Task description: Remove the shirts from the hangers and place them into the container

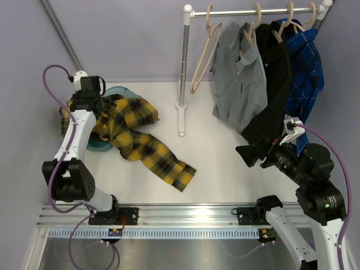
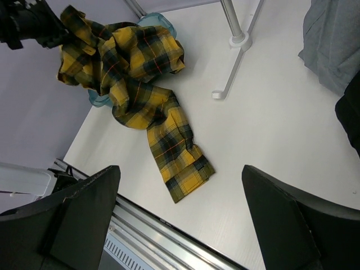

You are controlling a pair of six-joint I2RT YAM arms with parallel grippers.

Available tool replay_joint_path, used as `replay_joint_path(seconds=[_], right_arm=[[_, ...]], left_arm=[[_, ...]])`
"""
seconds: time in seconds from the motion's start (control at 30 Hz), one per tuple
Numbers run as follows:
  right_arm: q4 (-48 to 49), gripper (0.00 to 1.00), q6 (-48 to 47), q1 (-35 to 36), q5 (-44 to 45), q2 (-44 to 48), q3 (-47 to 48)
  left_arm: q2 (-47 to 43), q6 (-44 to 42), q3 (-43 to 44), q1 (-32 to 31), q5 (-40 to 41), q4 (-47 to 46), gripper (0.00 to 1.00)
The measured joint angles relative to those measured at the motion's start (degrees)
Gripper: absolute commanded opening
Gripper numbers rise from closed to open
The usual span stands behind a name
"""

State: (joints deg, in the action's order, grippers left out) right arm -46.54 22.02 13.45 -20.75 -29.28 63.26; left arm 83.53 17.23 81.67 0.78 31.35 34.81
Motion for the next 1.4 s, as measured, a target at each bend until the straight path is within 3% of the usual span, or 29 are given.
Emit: replay_joint_path(seconds=[0.17, 0.4, 0.53, 0.57, 0.6, 0.63, 0.73, 0.93, 1.13, 1.23, 1.4], right_arm=[[0.42, 0.99, 0.00, 0.00, -0.39, 0.79, -0.83], [0.52, 0.99, 0.00, 0.00, -0.37, 0.90, -2.21], [1.44, 0.99, 0.09, 0.00, -0.42, 0.83, -3.74], [1.75, 1.00, 0.22, 0.00, -0.55, 0.79, -4.09], [1.81, 0.99, 0.26, 0.00, -0.83, 0.68, -4.28], [1.95, 0.99, 0.28, 0.00, -1.05, 0.57, -4.44], [2.23, 0.99, 0.24, 0.00, -1.22, 0.24, -4.44], [2.38, 0.99, -0.33, 0.00, -1.38, 0.24, -4.35], [2.56, 0.99, -1.33, 0.00, -3.08, 0.24, -3.61], [3.30, 0.99, -1.36, 0.00, -5.11, 0.26, -3.58], [5.09, 1.00, -1.46, 0.00, -8.72, 0.70, -3.96]], left_arm=[[10.56, 3.17, -4.35, 5.40, -0.59, -6.38, 0.01], [22.10, 3.87, -4.39, 5.60, -6.62, -8.98, 0.08], [22.91, 2.80, -3.76, 5.46, -10.12, -9.35, 0.34], [23.26, 2.69, -3.41, 5.38, -11.30, -9.66, 0.50], [23.58, 2.36, -3.26, 5.25, -12.33, -10.01, 0.58], [23.80, 2.38, -3.26, 5.11, -13.25, -10.32, 0.76], [23.54, 3.13, -3.26, 4.79, -14.73, -9.90, 0.97], [12.79, 5.73, -3.15, 4.48, -14.23, -5.70, 0.99], [-1.38, 6.21, -0.94, 5.18, -7.48, -5.38, 0.99], [-2.34, 6.14, -0.94, 7.58, -5.14, -5.44, 0.99], [3.43, 4.44, -1.73, 10.64, -2.69, -4.24, 0.99]])
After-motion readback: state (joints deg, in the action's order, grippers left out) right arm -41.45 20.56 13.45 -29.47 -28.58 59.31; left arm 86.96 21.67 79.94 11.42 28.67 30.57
